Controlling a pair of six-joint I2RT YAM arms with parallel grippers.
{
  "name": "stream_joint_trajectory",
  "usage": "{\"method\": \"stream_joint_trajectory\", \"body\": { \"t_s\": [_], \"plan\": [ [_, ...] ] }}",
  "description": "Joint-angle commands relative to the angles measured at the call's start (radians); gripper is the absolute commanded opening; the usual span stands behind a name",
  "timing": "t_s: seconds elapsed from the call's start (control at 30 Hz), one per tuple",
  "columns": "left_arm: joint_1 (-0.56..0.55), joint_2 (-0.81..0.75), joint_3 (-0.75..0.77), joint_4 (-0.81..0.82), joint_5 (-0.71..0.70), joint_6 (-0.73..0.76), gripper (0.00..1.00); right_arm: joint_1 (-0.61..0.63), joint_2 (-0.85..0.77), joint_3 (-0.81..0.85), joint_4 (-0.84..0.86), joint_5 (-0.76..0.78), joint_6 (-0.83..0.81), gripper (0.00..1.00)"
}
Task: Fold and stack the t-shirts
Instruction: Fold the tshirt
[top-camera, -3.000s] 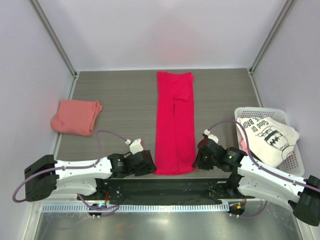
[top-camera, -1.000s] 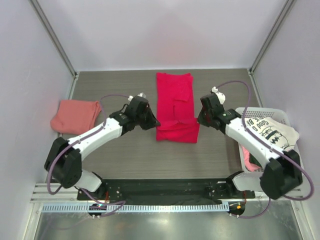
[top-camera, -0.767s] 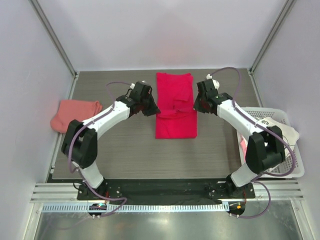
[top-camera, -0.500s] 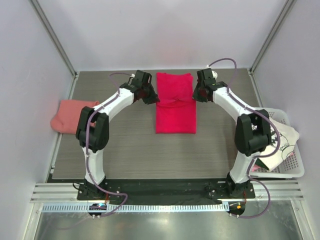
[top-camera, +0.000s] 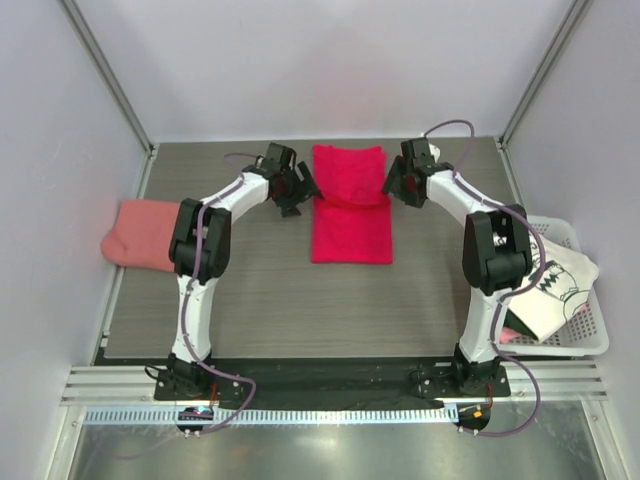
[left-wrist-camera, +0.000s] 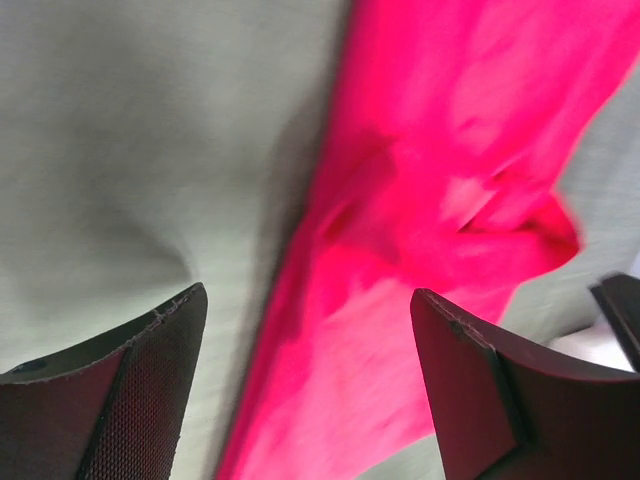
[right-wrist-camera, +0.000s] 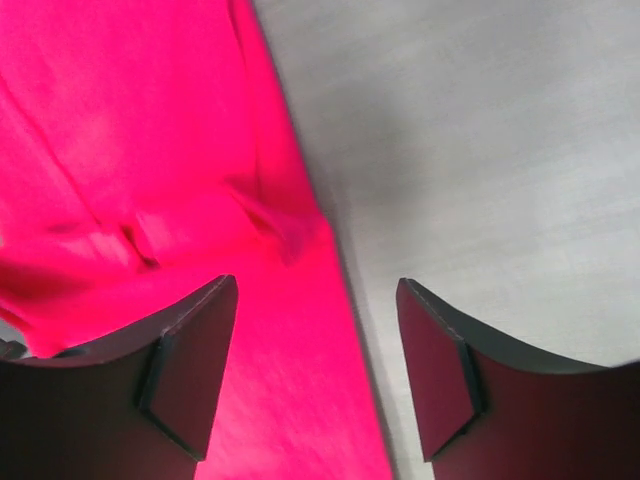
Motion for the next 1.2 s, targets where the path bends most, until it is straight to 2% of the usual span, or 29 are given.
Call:
{"method": "stream_joint_trajectory", "body": {
  "t_s": [0.0,0.17,0.23,0.3,0.4,0.6,1.0,1.17],
  "plan": [
    [-0.004,-0.179,-0.139,0.049,0.027,0.019,0.83,0.003,-0.188,-0.14,0.046,-0.01,0.02,0.7],
    [-0.042,-0.376,-0.438,0.114,-0.013,0.019,0.82,0.003,-0.387,-0.422,0.087,-0.157,0.011,0.54],
    [-0.065,-0.452,-0.518,0.152,-0.015,0.006,0.81,0.005,-0.416,-0.487,0.098,-0.194,0.005,0.53],
    [-0.088,-0.512,-0.66,0.209,0.002,-0.019,0.78,0.006,-0.456,-0.572,0.13,-0.269,-0.003,0.53],
    [-0.116,-0.549,-0.737,0.284,0.022,-0.044,0.73,0.011,-0.493,-0.669,0.184,-0.341,0.001,0.53],
    [-0.14,-0.536,-0.793,0.316,0.036,-0.057,0.57,0.02,-0.493,-0.737,0.195,-0.355,-0.003,0.51],
    [-0.151,-0.462,-0.788,0.343,0.005,-0.065,0.53,0.023,-0.427,-0.762,0.258,-0.314,-0.007,0.43],
    [-0.16,-0.453,-0.793,0.329,-0.007,-0.071,0.49,0.022,-0.39,-0.745,0.278,-0.326,-0.006,0.28]
  ]
}}
